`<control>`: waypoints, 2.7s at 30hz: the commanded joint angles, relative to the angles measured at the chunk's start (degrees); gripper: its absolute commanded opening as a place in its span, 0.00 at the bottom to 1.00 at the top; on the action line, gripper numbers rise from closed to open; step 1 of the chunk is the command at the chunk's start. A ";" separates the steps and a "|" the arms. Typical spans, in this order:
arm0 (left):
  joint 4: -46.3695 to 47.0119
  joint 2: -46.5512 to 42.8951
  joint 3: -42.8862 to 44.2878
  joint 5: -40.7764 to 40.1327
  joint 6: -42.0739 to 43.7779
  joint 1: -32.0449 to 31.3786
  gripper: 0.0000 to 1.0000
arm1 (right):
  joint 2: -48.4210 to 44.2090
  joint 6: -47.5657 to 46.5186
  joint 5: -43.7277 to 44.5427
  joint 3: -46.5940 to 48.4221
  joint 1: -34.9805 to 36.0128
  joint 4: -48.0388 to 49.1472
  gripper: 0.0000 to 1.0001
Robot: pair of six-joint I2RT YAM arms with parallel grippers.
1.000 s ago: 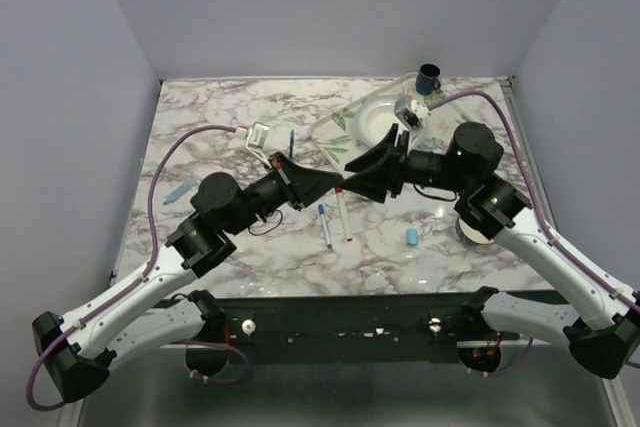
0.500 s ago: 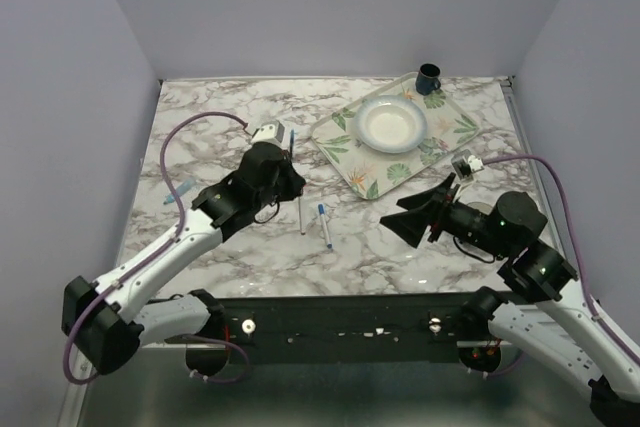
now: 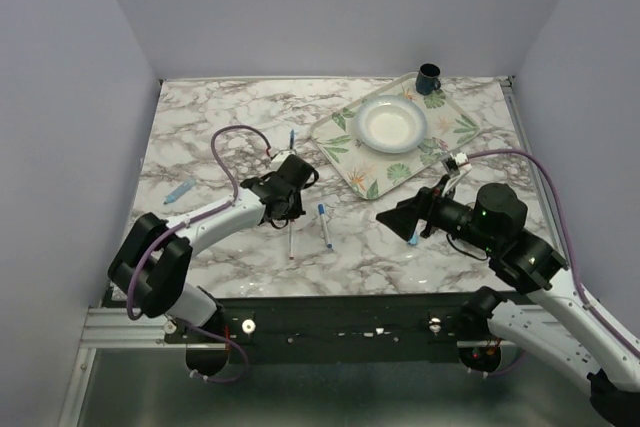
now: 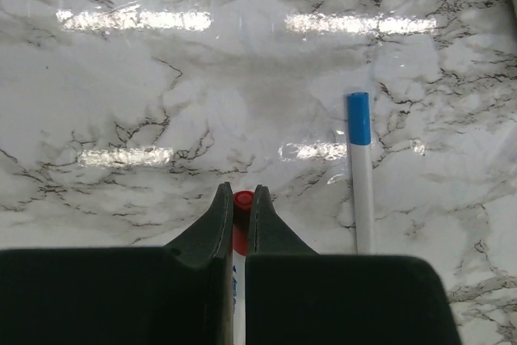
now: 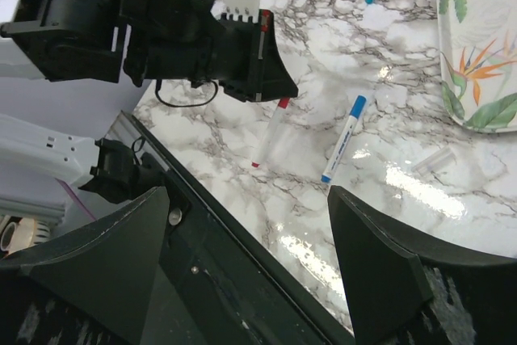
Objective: Insert the pens into the pen caps
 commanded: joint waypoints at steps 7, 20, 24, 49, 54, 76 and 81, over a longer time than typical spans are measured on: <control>0.37 9.06 4.50 1.78 -4.85 2.90 0.36 | 0.04 -0.51 0.60 1.45 0.04 0.02 0.86; -4.29 -8.14 9.52 -6.83 -0.99 7.63 0.93 | 1.54 -0.25 0.96 0.92 0.04 0.45 0.86; -6.91 -11.68 5.75 -5.97 -3.70 19.04 0.91 | 1.89 -0.07 -0.71 -0.48 0.04 2.47 0.86; -26.44 6.76 20.32 -8.42 -45.62 52.03 0.96 | 9.97 -7.27 -0.55 7.77 0.04 -4.36 0.85; -23.72 13.71 21.29 -5.78 -53.53 52.03 0.91 | 13.22 -9.03 -0.19 14.09 0.04 -8.85 0.85; -23.36 30.06 25.51 -11.59 -62.15 51.24 0.69 | 17.27 -8.07 2.89 22.19 0.04 -15.90 0.84; -23.62 32.26 24.90 -10.88 -61.98 49.93 0.65 | 17.45 -8.59 2.10 22.19 0.04 -15.98 0.84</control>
